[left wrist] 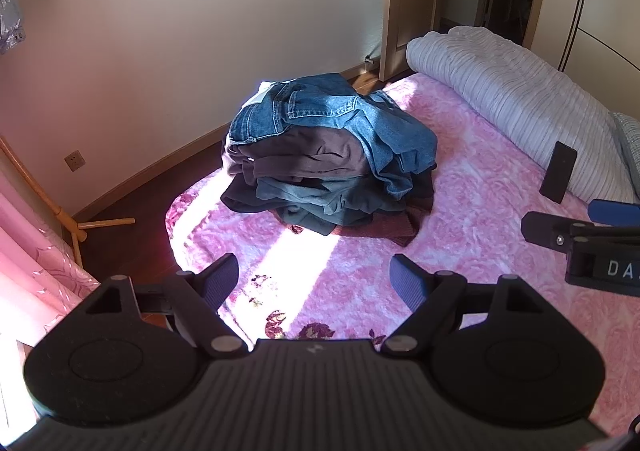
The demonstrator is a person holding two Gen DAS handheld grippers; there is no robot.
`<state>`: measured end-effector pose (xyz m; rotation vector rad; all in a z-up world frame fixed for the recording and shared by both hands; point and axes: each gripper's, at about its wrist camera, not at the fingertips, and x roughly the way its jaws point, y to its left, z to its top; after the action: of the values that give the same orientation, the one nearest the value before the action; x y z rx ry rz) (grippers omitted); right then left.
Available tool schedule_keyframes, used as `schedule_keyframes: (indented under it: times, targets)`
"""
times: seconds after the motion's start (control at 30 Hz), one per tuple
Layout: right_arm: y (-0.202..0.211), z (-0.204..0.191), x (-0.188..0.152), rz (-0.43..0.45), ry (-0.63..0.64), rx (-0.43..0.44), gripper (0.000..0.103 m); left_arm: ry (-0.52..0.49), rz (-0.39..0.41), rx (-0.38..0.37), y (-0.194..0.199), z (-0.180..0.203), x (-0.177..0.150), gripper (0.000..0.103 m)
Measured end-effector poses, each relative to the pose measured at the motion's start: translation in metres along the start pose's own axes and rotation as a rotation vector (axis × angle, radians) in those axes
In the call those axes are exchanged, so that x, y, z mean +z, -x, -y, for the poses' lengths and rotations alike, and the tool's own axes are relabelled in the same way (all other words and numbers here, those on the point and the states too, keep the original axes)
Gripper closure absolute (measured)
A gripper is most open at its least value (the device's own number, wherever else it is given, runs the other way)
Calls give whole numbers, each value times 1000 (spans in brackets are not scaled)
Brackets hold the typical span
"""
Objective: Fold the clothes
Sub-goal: 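Move both grippers toward the clothes stack on the bed, then grasp the blue jeans with both grippers and lift them off the stack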
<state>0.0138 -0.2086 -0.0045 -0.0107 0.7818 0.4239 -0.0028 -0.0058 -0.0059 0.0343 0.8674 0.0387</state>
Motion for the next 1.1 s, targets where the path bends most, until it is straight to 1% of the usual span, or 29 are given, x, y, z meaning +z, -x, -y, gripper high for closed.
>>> schedule_keyframes:
  times: [0.37, 0.63, 0.77, 0.93, 1.03, 1.1]
  targets:
    - [-1, 5, -5, -8, -6, 32, 12, 1, -14, 41, 5, 5, -6, 23]
    - [-1, 22, -10, -18, -37, 40, 12, -40, -13, 75, 8, 12, -8, 23]
    - [-4, 29, -11, -22, -41, 31, 12, -61, -19, 89, 3, 7, -13, 23]
    - [-17, 36, -7, -23, -53, -7, 12, -127, -21, 87, -21, -5, -5, 23]
    - [-25, 39, -4, -21, -54, -29, 12, -179, -7, 75, -46, -16, 11, 23]
    - [-38, 34, 5, -5, -13, -51, 12, -218, 10, 58, -70, -27, 27, 23]
